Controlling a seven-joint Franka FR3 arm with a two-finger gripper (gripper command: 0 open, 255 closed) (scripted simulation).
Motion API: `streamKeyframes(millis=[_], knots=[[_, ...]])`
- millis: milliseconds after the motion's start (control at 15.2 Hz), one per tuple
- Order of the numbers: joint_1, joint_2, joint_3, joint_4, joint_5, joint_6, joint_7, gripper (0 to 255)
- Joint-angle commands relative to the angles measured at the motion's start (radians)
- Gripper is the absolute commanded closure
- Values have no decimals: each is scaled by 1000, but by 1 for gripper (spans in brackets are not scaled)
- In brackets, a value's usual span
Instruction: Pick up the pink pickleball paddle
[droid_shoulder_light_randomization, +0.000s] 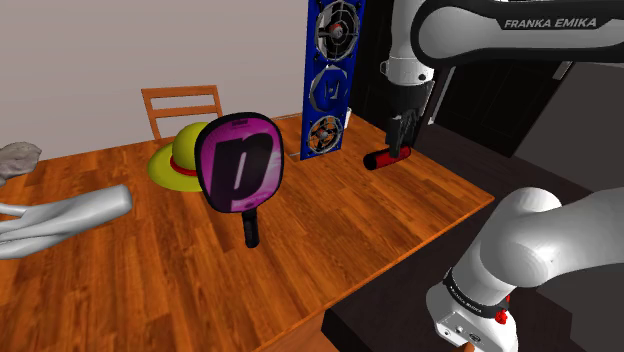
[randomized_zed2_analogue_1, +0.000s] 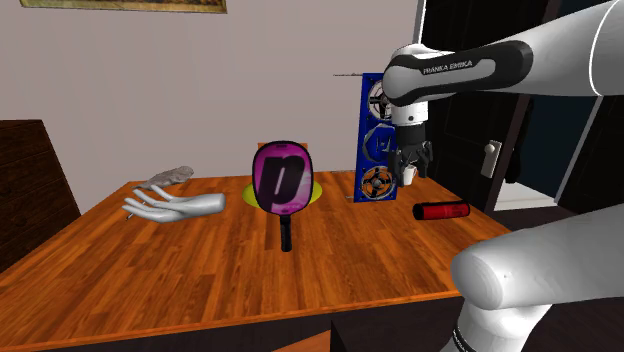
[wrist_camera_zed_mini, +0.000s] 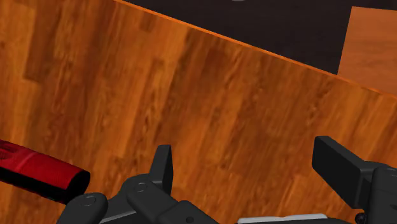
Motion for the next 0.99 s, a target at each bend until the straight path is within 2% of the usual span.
streamKeyframes(millis=[0,462,924], knots=[[0,0,0,0,0,0,0,0],[94,201,-10,163,35,111,-192,0],[181,371,-2,346,89,167,-386,0]])
